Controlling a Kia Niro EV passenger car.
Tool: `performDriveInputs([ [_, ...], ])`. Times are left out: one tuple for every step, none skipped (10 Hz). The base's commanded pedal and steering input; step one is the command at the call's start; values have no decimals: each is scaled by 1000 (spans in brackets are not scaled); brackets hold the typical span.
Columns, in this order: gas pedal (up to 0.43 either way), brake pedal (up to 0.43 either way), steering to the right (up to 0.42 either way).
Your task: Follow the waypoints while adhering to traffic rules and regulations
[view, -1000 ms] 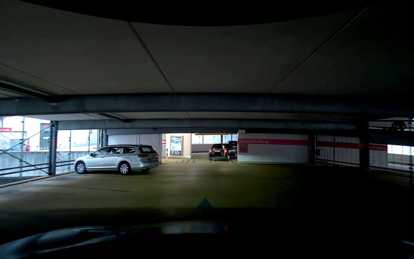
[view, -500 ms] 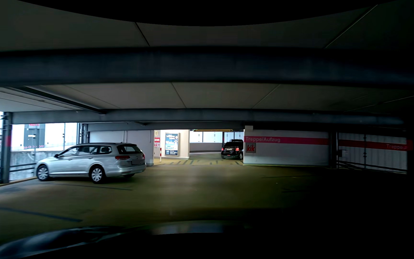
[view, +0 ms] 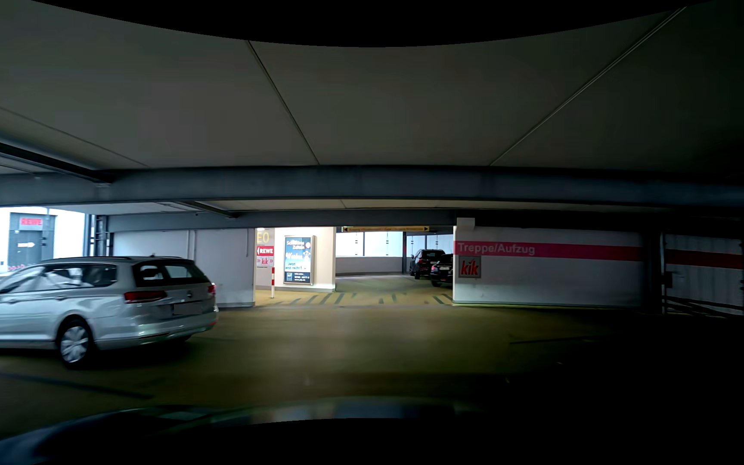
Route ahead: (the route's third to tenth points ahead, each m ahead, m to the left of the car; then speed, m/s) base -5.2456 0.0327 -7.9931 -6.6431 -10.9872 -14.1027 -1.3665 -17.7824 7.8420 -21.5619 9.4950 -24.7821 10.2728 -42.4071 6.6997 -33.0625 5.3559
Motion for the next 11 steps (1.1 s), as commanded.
performDriveInputs([
  [0, 146, 0],
  [0, 152, 0],
  [0, 152, 1],
  [0, 159, 0],
  [0, 159, 0],
  [0, 165, 0],
  [0, 165, 0],
  [0, 165, 0],
  [0, 171, 0],
  [0, 171, 1],
  [0, 171, 2],
])
